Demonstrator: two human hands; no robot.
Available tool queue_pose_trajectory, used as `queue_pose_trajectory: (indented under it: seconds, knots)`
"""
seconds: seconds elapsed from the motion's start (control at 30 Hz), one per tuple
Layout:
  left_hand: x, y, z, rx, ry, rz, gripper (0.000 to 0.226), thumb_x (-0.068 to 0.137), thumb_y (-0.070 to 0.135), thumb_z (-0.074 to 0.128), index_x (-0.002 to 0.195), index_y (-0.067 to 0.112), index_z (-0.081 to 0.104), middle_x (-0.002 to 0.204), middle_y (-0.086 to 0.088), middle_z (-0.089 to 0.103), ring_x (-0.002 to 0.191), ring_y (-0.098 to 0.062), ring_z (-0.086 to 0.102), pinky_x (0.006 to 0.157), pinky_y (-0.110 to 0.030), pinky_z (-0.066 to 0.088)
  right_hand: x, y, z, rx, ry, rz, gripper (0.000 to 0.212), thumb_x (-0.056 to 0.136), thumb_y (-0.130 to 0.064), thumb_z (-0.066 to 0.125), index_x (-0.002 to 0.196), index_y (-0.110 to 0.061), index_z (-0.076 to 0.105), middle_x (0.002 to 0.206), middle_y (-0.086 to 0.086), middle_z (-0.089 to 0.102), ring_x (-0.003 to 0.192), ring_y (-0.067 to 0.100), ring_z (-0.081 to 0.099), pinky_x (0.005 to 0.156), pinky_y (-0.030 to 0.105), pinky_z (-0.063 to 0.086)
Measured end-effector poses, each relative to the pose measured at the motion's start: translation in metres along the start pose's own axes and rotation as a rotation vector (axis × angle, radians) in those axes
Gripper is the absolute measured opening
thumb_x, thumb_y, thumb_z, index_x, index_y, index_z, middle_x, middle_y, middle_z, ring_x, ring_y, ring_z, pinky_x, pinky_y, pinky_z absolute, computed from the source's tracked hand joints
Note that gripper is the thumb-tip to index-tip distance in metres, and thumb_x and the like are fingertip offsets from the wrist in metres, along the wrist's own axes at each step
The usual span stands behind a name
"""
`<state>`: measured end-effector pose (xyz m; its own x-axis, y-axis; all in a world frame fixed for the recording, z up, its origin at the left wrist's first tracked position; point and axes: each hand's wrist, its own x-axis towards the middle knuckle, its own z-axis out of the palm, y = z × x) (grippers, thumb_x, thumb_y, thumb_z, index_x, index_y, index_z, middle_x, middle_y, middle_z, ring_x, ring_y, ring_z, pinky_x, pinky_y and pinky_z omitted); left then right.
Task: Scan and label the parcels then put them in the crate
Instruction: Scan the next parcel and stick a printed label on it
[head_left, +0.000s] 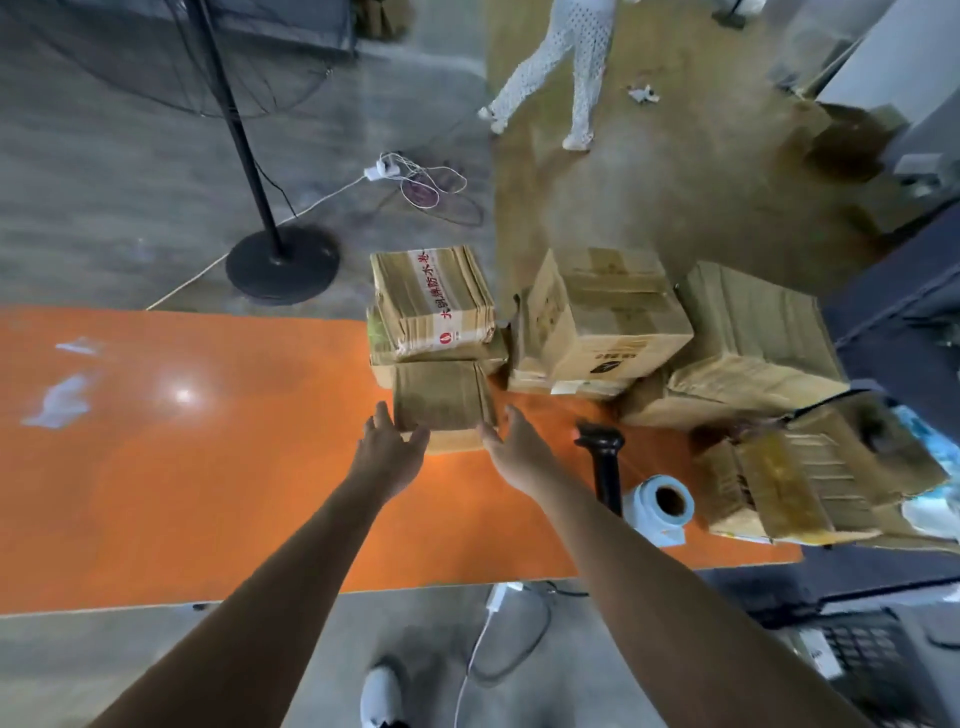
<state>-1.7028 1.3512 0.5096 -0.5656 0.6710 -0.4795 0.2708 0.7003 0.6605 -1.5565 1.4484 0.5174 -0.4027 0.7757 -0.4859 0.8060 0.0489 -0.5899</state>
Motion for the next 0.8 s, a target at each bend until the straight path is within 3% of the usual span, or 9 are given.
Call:
queue_pose_trajectory:
  seconds: [0.1, 0.17, 0.27, 0.33, 0.43, 0.57, 0.63, 0.7, 0.8]
  knots:
    - [0.02, -0.005, 0.003, -0.077, -0.034, -0.023, 0.06, 0.096, 0.042, 0.05, 0.144, 0.011, 0.03, 0.137, -0.016, 0.048, 0.113, -0.033, 0.052, 0.084, -0.038, 0.045, 0.011, 0.0, 0.006, 0.046, -0.012, 0.025, 0.067, 0.1, -0.053, 0.041, 0.154, -0.018, 0.024, 0.158, 0.007, 0.034, 0.14, 0.027, 0.039, 0.109, 0.04, 0.037]
    - [0.025, -0.004, 0.007, -0.123, -0.03, -0.024, 0.047, 0.094, 0.037, 0.052, 0.133, 0.012, 0.04, 0.118, -0.009, 0.057, 0.09, -0.029, 0.055, 0.069, -0.033, 0.04, 0.015, 0.0, 0.008, 0.075, -0.023, 0.034, 0.061, 0.101, -0.052, 0.041, 0.149, -0.017, 0.033, 0.15, 0.005, 0.044, 0.131, 0.026, 0.048, 0.1, 0.036, 0.042]
    - [0.025, -0.003, 0.011, -0.198, -0.038, -0.061, 0.059, 0.086, 0.034, 0.059, 0.137, 0.012, 0.039, 0.12, -0.008, 0.053, 0.095, -0.029, 0.054, 0.069, -0.031, 0.038, 0.016, -0.003, 0.006, 0.204, 0.001, 0.109, 0.054, 0.1, -0.051, 0.044, 0.135, -0.009, 0.045, 0.11, 0.006, 0.059, 0.091, 0.019, 0.06, 0.076, 0.034, 0.048]
    - [0.018, -0.003, 0.012, -0.241, -0.043, -0.105, 0.07, 0.075, 0.039, 0.062, 0.137, 0.015, 0.04, 0.124, -0.015, 0.052, 0.101, -0.035, 0.057, 0.068, -0.032, 0.042, 0.015, -0.002, 0.002, 0.312, 0.03, 0.141, 0.049, 0.099, -0.049, 0.047, 0.121, -0.005, 0.049, 0.089, 0.003, 0.055, 0.076, 0.017, 0.054, 0.083, 0.045, 0.054]
    - [0.006, -0.002, 0.013, -0.27, -0.033, -0.154, 0.066, 0.073, 0.042, 0.065, 0.132, 0.019, 0.046, 0.123, -0.02, 0.053, 0.098, -0.037, 0.06, 0.07, -0.033, 0.053, 0.008, 0.001, -0.009, 0.353, 0.014, 0.098, 0.039, 0.098, -0.045, 0.053, 0.115, -0.011, 0.047, 0.09, 0.0, 0.054, 0.081, 0.018, 0.055, 0.093, 0.056, 0.051]
    - [-0.014, 0.008, 0.018, -0.287, 0.003, -0.112, 0.069, 0.075, 0.028, 0.077, 0.135, 0.022, 0.043, 0.126, -0.015, 0.051, 0.088, -0.024, 0.061, 0.051, -0.023, 0.046, -0.01, 0.005, -0.034, 0.303, -0.083, -0.016, 0.052, 0.099, -0.049, 0.05, 0.142, -0.023, 0.037, 0.115, -0.003, 0.049, 0.103, 0.021, 0.053, 0.096, 0.048, 0.051]
    - [-0.021, 0.011, 0.021, -0.315, 0.036, -0.102, 0.067, 0.074, 0.023, 0.08, 0.131, 0.02, 0.044, 0.123, -0.014, 0.055, 0.101, -0.029, 0.061, 0.064, -0.029, 0.052, -0.011, 0.01, -0.045, 0.314, -0.08, -0.024, 0.054, 0.1, -0.054, 0.043, 0.143, -0.022, 0.036, 0.121, 0.0, 0.049, 0.113, 0.025, 0.052, 0.099, 0.047, 0.048]
    - [-0.026, 0.016, 0.024, -0.328, 0.081, -0.111, 0.067, 0.077, 0.028, 0.08, 0.132, 0.014, 0.044, 0.119, -0.012, 0.059, 0.107, -0.031, 0.06, 0.084, -0.038, 0.053, -0.012, 0.013, -0.051, 0.365, -0.086, -0.018, 0.053, 0.1, -0.057, 0.038, 0.137, -0.019, 0.038, 0.117, 0.002, 0.048, 0.107, 0.024, 0.05, 0.101, 0.05, 0.046]
    - [-0.031, 0.023, 0.029, -0.364, 0.127, -0.132, 0.059, 0.082, 0.039, 0.074, 0.128, 0.011, 0.048, 0.116, -0.01, 0.062, 0.106, -0.031, 0.062, 0.091, -0.042, 0.052, -0.015, 0.018, -0.057, 0.403, -0.11, -0.034, 0.045, 0.098, -0.059, 0.04, 0.125, -0.024, 0.039, 0.113, 0.002, 0.048, 0.101, 0.02, 0.046, 0.099, 0.048, 0.045]
